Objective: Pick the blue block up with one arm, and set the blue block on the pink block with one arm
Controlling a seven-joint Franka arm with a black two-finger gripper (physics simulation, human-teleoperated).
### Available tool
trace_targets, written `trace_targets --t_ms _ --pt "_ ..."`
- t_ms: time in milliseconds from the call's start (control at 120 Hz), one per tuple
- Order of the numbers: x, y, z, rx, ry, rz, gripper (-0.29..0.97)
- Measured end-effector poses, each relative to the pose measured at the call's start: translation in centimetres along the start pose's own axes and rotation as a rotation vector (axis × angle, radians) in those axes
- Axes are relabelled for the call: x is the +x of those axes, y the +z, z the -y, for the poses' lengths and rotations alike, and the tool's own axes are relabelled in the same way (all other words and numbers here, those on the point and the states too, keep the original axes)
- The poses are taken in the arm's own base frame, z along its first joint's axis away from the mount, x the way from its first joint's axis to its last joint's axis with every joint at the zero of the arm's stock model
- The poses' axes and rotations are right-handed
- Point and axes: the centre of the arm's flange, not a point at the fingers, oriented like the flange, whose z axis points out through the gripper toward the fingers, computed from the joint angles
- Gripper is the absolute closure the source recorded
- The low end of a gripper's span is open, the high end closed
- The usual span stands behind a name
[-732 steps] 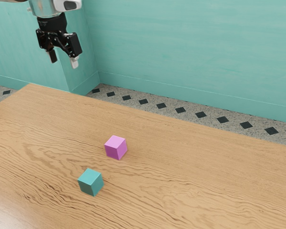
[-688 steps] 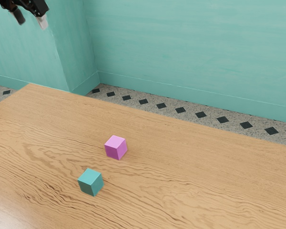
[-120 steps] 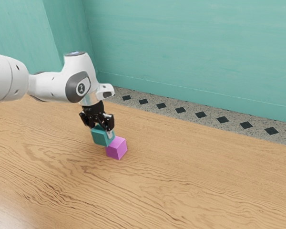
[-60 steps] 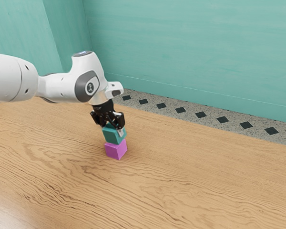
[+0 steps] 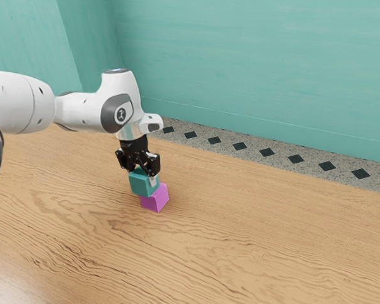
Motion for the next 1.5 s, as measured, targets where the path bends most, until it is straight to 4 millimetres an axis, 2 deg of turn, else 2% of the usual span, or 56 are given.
trace_targets --t_ms 633,1175,1500 --pt "1.3 -0.6 -0.1 0.015 -0.015 -0.086 0.29" --pt "-0.1 -0.4 -0.5 -0.001 -0.041 -0.078 0.29" --pt "0.2 -0.2 -0.5 0.009 -0.038 -0.076 0.29"
